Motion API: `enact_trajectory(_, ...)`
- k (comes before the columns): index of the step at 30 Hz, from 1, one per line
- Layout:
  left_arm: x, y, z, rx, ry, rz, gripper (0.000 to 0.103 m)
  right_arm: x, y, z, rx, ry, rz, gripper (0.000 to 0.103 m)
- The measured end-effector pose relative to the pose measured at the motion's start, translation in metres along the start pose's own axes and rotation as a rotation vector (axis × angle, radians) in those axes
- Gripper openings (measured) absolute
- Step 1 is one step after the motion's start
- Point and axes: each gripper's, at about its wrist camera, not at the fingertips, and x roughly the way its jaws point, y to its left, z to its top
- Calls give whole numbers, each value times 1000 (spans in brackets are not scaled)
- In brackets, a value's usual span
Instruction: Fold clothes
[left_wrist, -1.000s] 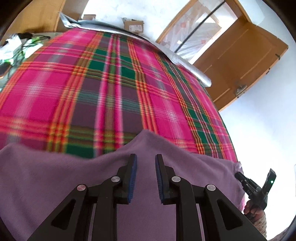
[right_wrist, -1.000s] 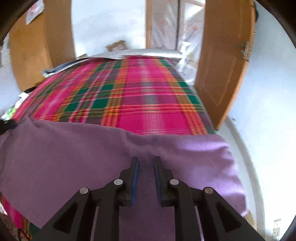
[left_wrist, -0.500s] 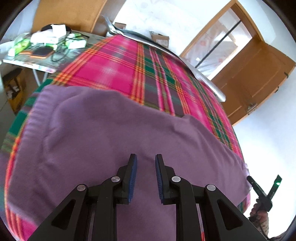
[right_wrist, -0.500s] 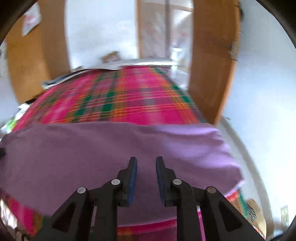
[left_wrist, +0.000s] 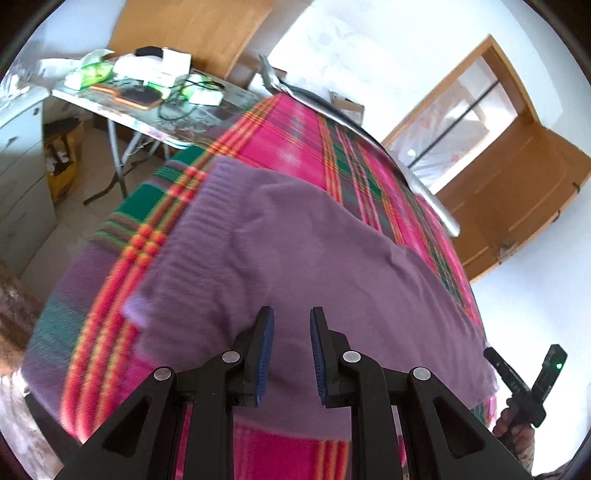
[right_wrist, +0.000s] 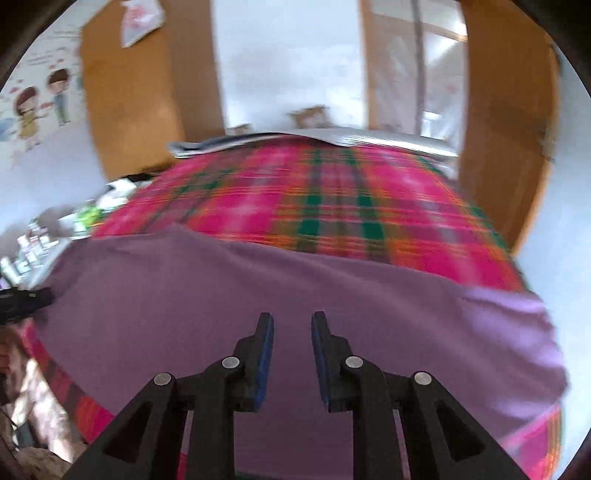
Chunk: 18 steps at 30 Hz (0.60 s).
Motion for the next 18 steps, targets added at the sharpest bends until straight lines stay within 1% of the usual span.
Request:
enact_trajectory(1, -3, 4, -2, -9, -6, -1, 21, 5, 14, 4, -31, 1, 39, 21)
enact_trajectory(4, -11, 14, -3, -30, -19, -7, 21, 15, 56, 8, -137, 5, 92, 21)
enact_trajectory(7, -18, 20, -4, -43, -35, -15, 21, 23, 87, 12, -209, 30, 154, 21)
enact_trajectory(11, -25, 26, -7, -45, -55, 0, 21, 38, 131, 11, -313, 50, 237, 21)
enact_trajectory(14, -30, 34, -10, -66, -60, -26, 21, 48, 156, 6, -357, 73, 298, 21)
enact_trajectory(18, -35, 36, -12, -63, -63, -32, 21, 55, 178, -5, -394, 118, 343, 21)
